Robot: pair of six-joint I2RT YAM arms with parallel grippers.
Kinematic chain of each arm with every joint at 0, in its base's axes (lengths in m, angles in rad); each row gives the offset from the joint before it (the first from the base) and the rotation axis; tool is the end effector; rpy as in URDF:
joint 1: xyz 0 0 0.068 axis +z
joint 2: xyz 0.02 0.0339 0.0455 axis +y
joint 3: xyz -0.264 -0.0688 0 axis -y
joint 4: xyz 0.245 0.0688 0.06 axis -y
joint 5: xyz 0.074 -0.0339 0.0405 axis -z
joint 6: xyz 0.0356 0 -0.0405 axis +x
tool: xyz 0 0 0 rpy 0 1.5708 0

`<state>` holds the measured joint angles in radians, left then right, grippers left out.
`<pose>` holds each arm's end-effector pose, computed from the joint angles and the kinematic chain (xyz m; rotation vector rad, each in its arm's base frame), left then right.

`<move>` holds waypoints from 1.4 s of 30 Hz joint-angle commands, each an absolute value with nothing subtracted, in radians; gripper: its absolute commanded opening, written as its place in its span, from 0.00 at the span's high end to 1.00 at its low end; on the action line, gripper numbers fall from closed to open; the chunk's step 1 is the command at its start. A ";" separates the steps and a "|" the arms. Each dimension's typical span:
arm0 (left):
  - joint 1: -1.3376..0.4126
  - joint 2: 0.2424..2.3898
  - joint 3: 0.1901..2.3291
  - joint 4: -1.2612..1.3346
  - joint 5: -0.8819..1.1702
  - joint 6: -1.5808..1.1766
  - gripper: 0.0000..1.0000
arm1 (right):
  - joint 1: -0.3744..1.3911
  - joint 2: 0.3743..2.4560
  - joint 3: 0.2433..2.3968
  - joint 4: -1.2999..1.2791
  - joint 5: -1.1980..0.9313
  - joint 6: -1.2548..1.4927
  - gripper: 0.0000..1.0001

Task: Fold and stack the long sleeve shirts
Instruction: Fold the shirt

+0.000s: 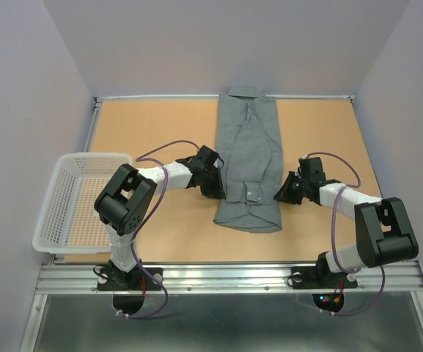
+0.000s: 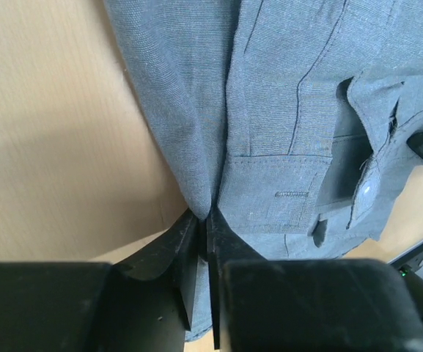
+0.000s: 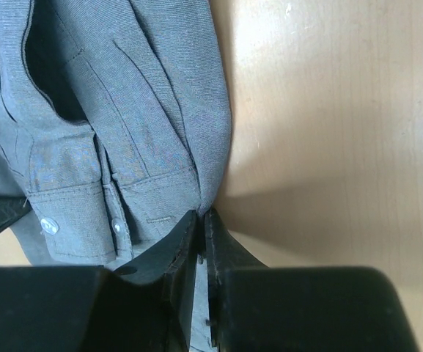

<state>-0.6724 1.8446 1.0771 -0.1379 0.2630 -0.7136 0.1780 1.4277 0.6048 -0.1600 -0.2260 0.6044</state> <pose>0.2886 -0.2416 0.1555 0.0668 2.6644 -0.8586 0.2478 0.0527 0.1455 0.4670 2.5830 0.5780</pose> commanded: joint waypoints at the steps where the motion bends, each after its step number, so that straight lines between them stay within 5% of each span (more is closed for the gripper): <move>1: -0.695 1.890 1.055 -0.230 0.230 -0.678 0.68 | 0.184 1.447 0.584 -0.275 -0.207 0.563 0.87; 6: -0.693 1.842 1.031 -0.221 0.244 -0.681 0.51 | 0.184 1.451 0.587 -0.279 -0.210 0.560 0.87; 12: -0.695 1.835 1.008 -0.210 0.238 -0.698 0.46 | 0.184 1.450 0.592 -0.281 -0.210 0.558 0.87; 26: -0.753 1.985 1.106 -0.339 0.158 -0.750 0.63 | 0.184 1.404 0.574 -0.282 -0.210 0.566 0.87; 31: -0.764 1.996 1.097 -0.367 0.147 -0.749 0.80 | 0.184 1.381 0.560 -0.285 -0.207 0.558 0.87; 34: -0.764 1.984 1.092 -0.376 0.137 -0.749 1.00 | 0.184 1.368 0.551 -0.290 -0.210 0.552 0.87; 42: -0.785 1.896 1.097 -0.457 0.161 -0.719 1.00 | 0.183 1.292 0.580 -0.428 -0.224 0.519 0.96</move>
<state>-0.7517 1.8900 1.1564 -0.2096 0.2237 -0.7750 0.1780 1.3388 0.5819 -0.2920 -0.2321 0.5602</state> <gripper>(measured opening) 0.037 0.075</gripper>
